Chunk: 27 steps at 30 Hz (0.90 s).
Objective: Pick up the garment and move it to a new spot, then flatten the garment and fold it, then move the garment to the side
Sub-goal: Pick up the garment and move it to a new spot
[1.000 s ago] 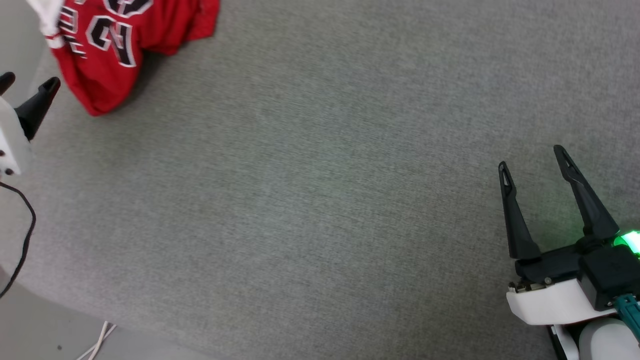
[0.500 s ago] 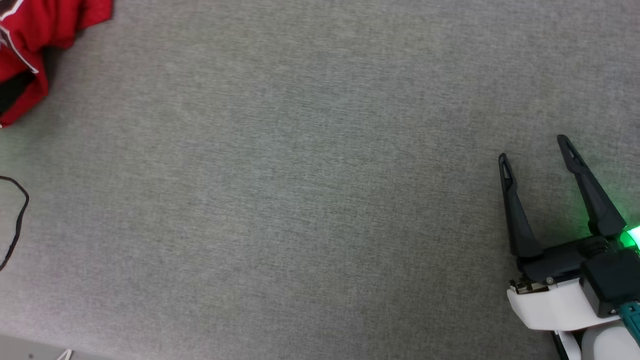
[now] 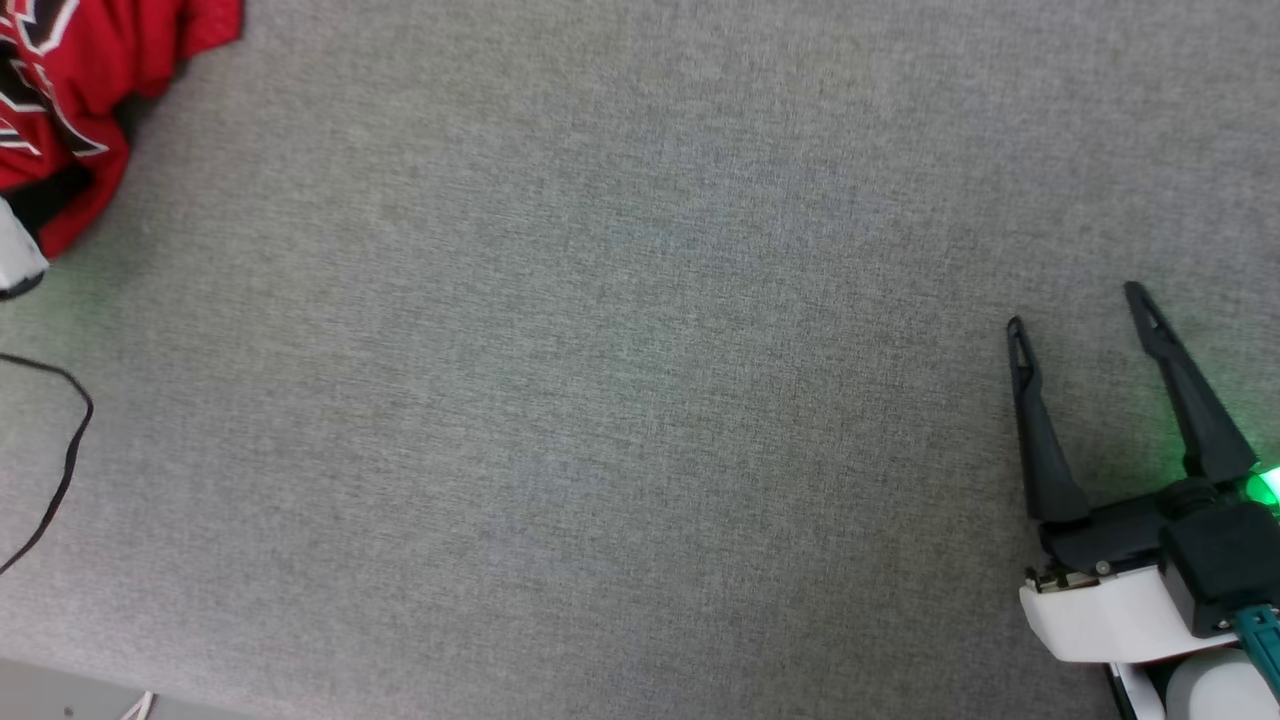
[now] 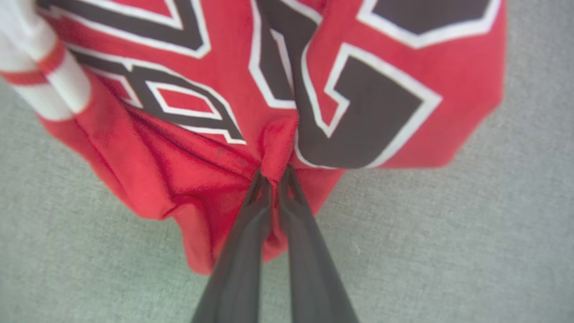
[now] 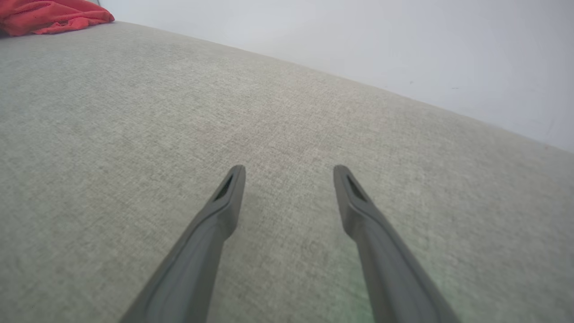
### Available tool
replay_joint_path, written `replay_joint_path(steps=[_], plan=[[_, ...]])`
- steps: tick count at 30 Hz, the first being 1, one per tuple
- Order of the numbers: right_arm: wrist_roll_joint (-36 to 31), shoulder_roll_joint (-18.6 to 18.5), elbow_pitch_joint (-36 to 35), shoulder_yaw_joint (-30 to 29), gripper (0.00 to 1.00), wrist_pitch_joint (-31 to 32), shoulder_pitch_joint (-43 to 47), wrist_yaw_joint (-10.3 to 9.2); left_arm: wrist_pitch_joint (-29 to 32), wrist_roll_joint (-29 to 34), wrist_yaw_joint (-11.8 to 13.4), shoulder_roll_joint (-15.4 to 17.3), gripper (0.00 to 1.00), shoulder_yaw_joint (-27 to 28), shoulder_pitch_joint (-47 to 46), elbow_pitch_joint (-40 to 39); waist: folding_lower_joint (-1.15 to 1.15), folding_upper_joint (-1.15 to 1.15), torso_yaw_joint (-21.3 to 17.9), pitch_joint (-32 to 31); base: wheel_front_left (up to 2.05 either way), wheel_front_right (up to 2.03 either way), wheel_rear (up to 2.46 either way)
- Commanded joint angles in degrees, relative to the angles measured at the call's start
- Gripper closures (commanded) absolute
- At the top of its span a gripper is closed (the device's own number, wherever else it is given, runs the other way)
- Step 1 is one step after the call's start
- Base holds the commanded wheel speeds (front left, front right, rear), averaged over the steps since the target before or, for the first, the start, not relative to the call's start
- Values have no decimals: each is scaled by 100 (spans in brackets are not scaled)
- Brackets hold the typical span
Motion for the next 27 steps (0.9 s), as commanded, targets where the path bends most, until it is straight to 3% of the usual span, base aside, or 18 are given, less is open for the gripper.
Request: replay_joint_path(steps=[1,6,17,22,27], plan=[[40,29,106,0,0,-46,-12,-3,-118,23,-6,29,100,-97,186,7,-1,0,9,-166,0,0,0],[179,109,474,-58,0,-232,47,-3,-601,-162,-7,213,100,-126,227,-385,-1,0,-4,-756,0,0,0],[540,245,1254,-52,0,-548,86,-3,-2019,401,-6,863,100,-508,-126,-1893,-1,0,-272,-2139,0,0,0],[781,250,1541,-11,0,-630,139,-3,-2371,839,-7,866,100,-701,-516,-2324,-1,0,-511,-2688,0,0,0],[1011,252,1706,-88,0,-660,206,-3,-2592,1403,23,570,100,-984,-836,-2569,-1,0,-847,-3103,0,0,0]])
